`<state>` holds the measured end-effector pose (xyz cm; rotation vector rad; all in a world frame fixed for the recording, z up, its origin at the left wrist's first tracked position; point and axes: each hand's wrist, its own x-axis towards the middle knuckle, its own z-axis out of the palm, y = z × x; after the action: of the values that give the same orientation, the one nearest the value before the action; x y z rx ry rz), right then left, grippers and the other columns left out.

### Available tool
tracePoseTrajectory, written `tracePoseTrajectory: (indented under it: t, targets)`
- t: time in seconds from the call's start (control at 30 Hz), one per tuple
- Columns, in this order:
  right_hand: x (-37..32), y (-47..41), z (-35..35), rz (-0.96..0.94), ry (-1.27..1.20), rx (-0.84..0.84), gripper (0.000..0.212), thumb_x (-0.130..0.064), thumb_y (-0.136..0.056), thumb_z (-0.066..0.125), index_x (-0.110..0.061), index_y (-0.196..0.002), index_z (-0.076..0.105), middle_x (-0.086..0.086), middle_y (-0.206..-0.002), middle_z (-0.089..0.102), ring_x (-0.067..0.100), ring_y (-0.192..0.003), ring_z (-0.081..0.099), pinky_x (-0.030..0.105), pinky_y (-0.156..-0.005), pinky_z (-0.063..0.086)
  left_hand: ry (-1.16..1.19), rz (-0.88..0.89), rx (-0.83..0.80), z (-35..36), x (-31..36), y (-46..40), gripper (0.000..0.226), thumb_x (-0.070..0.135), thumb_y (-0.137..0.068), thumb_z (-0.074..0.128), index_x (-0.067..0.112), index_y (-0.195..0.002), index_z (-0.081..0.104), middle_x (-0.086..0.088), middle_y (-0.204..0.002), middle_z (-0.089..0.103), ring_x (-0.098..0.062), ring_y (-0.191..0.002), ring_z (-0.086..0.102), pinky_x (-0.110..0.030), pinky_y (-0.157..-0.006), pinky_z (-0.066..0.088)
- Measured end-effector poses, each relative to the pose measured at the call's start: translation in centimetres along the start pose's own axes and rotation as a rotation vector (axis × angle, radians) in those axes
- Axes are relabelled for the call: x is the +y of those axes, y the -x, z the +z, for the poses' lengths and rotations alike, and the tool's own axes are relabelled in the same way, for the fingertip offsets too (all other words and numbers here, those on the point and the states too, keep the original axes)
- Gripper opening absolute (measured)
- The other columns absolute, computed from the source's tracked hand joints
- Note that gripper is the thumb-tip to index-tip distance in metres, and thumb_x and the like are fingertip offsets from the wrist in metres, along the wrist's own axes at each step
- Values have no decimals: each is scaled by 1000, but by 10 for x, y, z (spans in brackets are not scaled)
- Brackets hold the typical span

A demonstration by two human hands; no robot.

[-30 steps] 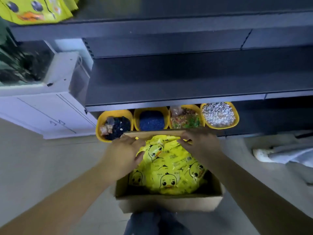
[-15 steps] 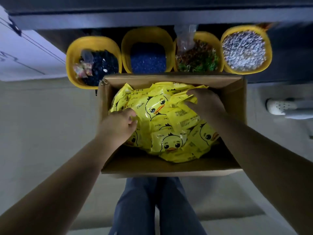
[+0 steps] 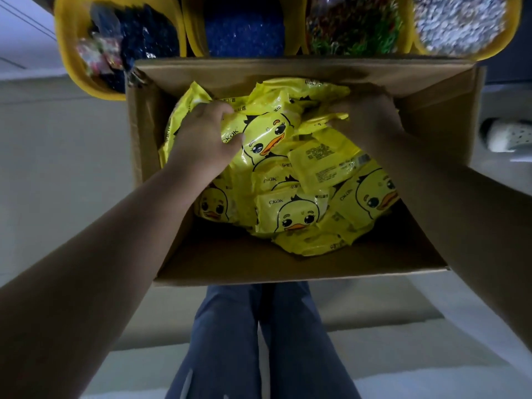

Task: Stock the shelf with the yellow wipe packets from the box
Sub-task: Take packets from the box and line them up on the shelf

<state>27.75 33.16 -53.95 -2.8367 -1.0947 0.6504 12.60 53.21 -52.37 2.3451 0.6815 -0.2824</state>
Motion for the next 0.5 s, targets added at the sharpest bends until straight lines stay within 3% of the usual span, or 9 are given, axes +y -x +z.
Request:
tracePoseTrajectory:
  t: [0.1, 0.17, 0.27, 0.4, 0.5]
  targets:
    - [0, 34, 11, -138, -13, 115, 25, -19, -78, 58, -9, -96, 72, 17, -95, 71, 38, -93, 63, 44, -81, 49, 38, -60, -47, 2, 3, -1, 51, 27, -86, 62, 12, -131, 44, -11, -133, 47, -23, -125, 42, -29, -95, 35]
    - [-2, 62, 20, -172, -11, 128, 23, -17, -75, 55, -11, -88, 72, 9, -89, 73, 35, -82, 66, 44, -77, 51, 42, -91, -116, 5, 4, 1, 54, 29, -85, 62, 14, -133, 41, -10, -134, 47, -22, -126, 43, -27, -94, 35]
    - [-5, 91, 34, -214, -51, 150, 25, -17, -72, 54, -10, -86, 74, 6, -91, 73, 32, -78, 68, 47, -78, 51, 62, -111, -160, 10, 5, 7, 55, 29, -86, 62, 13, -134, 41, -11, -133, 49, -20, -124, 45, -25, -90, 35]
    - [-3, 109, 54, -260, -80, 206, 25, -13, -73, 52, -10, -82, 75, 5, -90, 73, 29, -78, 68, 42, -78, 52, 59, -107, -74, 13, 2, 8, 48, 27, -86, 62, 12, -129, 48, -12, -129, 52, -21, -120, 48, -24, -87, 36]
    - [5, 109, 58, -283, -64, 279, 22, -15, -76, 55, -13, -82, 75, 3, -90, 74, 27, -81, 68, 44, -83, 49, 32, -113, -60, 14, 1, 5, 49, 26, -85, 63, 11, -129, 48, -13, -130, 50, -24, -123, 45, -29, -94, 36]
